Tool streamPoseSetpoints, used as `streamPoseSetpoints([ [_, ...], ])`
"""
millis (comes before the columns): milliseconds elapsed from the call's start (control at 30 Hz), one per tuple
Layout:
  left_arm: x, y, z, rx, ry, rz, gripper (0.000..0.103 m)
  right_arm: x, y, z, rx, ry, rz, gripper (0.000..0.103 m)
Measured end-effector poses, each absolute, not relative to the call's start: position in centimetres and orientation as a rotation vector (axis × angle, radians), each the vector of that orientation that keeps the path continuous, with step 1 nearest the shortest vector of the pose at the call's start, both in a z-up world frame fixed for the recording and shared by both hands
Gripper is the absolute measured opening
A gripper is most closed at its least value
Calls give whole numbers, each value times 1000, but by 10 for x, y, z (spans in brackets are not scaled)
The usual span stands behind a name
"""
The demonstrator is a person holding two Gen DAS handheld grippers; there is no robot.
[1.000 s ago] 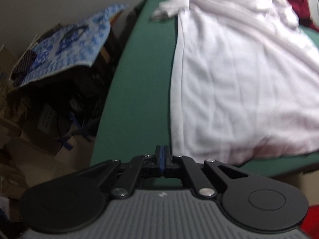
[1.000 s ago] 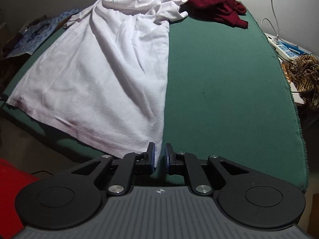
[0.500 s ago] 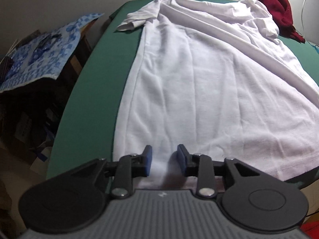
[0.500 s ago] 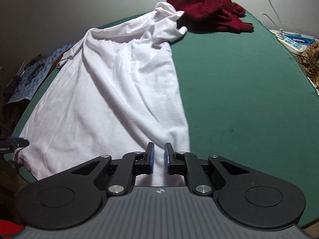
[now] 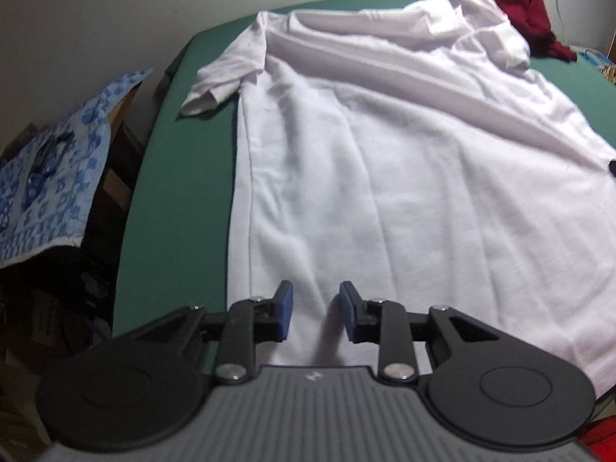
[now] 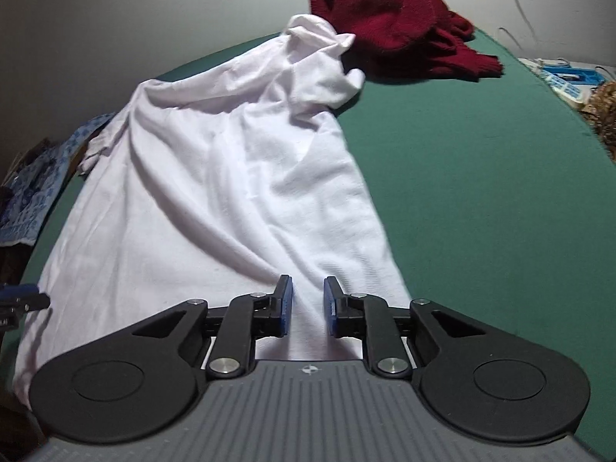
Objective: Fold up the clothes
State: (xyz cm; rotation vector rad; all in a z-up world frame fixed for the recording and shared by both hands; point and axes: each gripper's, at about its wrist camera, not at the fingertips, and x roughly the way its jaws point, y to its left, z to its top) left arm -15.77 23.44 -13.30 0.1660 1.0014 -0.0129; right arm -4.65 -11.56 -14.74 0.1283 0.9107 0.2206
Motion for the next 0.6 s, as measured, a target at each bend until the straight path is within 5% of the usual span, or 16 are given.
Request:
streamPoseSetpoints([
  [33,-160,241,-134,159,1000,-21,40,-45,-121,-147,111,908,178,9],
  [133,-159,254,-125,170,979,-52,31,-45,-129,-137,158,904,135,23],
  [233,-141,251,-119,165,939,-98,39,-43,-105,-133,124,912,198,25],
  [600,-88,254,-108,170,919,14,40,23,-102,-124,81,911,223,22],
])
